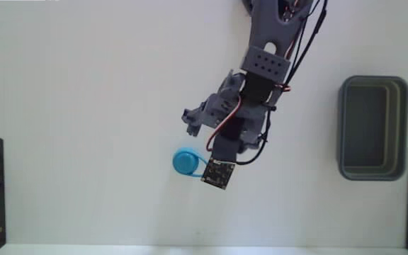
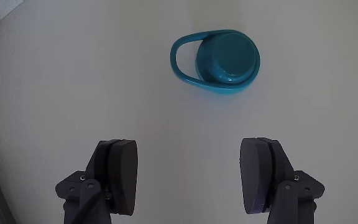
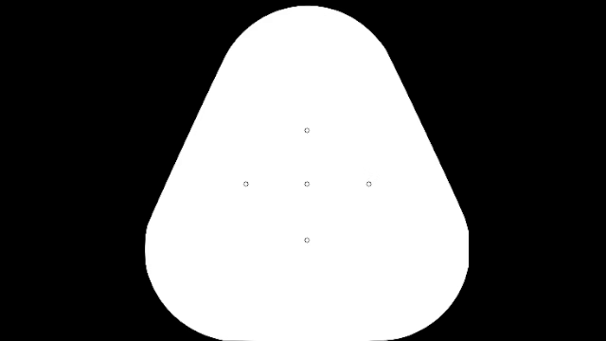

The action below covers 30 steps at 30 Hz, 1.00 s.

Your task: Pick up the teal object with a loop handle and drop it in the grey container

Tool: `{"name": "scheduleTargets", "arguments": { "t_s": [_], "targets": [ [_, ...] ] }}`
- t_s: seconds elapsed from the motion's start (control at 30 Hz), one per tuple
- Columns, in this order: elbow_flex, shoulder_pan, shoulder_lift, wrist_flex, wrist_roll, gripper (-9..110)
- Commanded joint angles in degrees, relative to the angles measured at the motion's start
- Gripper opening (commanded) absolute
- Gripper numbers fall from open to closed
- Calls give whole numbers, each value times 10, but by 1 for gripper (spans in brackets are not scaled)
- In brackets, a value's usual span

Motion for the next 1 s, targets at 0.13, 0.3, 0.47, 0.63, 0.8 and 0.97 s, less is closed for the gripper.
{"name": "scheduleTargets", "arguments": {
  "t_s": [0.13, 0.3, 0.47, 0.63, 0.8, 0.97],
  "targets": [
    [-40, 26, -2, -15, 3, 110],
    [-40, 26, -2, -15, 3, 110],
    [-40, 26, -2, -15, 3, 110],
    [-40, 33, -2, -15, 3, 110],
    [-40, 42, -2, -15, 3, 110],
    [-40, 42, -2, -15, 3, 110]
  ]
}}
